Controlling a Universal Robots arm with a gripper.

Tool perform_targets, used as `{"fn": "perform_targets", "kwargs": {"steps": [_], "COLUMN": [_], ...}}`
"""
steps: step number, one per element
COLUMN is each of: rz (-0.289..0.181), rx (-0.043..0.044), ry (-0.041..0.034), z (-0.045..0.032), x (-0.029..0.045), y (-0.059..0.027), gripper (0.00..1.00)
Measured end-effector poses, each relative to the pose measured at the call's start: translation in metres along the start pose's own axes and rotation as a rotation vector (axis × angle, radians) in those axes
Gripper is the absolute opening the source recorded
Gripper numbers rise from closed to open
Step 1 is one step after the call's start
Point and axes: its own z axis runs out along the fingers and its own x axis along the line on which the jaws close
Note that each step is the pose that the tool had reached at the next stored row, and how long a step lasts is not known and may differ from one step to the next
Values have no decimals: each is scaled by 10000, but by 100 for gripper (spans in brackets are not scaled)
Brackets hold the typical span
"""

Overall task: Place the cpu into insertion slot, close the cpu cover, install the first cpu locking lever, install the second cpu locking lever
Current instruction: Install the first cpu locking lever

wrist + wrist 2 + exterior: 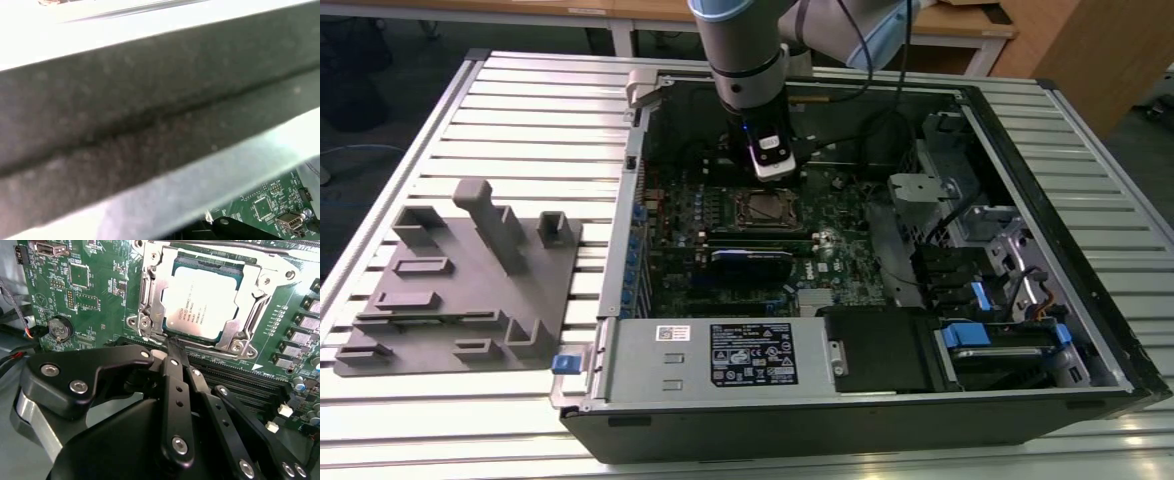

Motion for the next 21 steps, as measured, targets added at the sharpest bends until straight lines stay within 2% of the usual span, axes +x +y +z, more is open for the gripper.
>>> {"fn": "perform_targets", "kwargs": {"steps": [6,10,13,17,18,21], "rz": [3,7,14,14,6,-60], "rx": [-10,7,28,34,69,384], "ry": [9,52,109,110,107,124], "z": [-102,-163,-181,-181,-182,-179], "x": [-23,-42,-56,-56,-58,-63], "y": [20,34,42,41,43,45], "gripper": [11,11,11,11,11,11]}}
